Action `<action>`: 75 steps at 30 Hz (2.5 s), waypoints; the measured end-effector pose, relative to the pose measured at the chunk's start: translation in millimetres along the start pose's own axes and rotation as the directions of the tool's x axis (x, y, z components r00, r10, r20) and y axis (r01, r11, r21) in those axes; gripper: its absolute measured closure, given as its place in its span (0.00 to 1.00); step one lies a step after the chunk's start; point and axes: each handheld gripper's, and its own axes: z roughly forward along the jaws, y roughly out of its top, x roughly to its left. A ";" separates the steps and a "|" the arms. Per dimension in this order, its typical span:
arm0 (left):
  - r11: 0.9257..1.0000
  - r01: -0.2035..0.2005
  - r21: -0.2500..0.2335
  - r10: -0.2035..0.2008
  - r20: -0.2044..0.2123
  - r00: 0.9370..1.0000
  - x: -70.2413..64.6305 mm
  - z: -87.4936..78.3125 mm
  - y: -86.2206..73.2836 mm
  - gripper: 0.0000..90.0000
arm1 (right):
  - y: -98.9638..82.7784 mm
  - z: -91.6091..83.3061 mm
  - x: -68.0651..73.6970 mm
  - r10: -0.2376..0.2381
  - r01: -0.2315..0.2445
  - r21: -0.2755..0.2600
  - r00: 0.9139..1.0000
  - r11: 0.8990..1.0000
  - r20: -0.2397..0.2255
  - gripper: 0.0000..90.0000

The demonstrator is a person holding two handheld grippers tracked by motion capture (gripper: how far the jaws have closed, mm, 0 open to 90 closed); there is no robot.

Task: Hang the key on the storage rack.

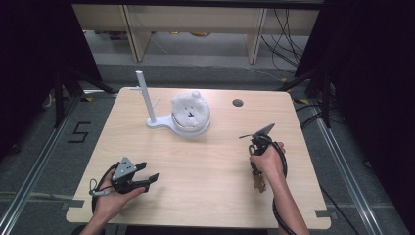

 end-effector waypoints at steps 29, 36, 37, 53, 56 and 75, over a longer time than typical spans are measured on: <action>0.990 0.089 -0.106 -0.079 0.098 0.992 -4.7 4.3 35.9 0.44 | -48.2 -16.0 21.1 -0.233 0.129 -0.524 0.963 0.842 -0.137 0.77; 0.990 0.066 -0.126 -0.052 0.114 0.992 -10.9 10.5 57.3 0.44 | -54.9 -19.6 38.8 -0.295 0.145 -0.642 0.946 0.753 -0.132 0.77; 0.990 0.054 -0.132 -0.037 0.126 0.991 -12.7 13.3 62.1 0.45 | -55.3 -19.7 41.5 -0.289 0.133 -0.657 0.948 0.742 -0.134 0.77; 0.976 0.115 -0.184 -0.085 0.159 0.984 -16.0 17.8 97.4 0.50 | -59.0 -21.5 71.9 -0.386 0.146 -0.788 0.914 0.598 -0.124 0.77; 0.972 0.139 -0.187 -0.104 0.187 0.977 -17.7 18.6 103.2 0.51 | -59.4 -22.9 80.0 -0.401 0.147 -0.802 0.908 0.579 -0.123 0.77; 0.963 0.222 -0.152 -0.171 0.288 0.942 -24.7 42.7 126.5 0.60 | -54.7 -25.2 121.4 -0.494 0.201 -0.844 0.865 0.497 -0.085 0.77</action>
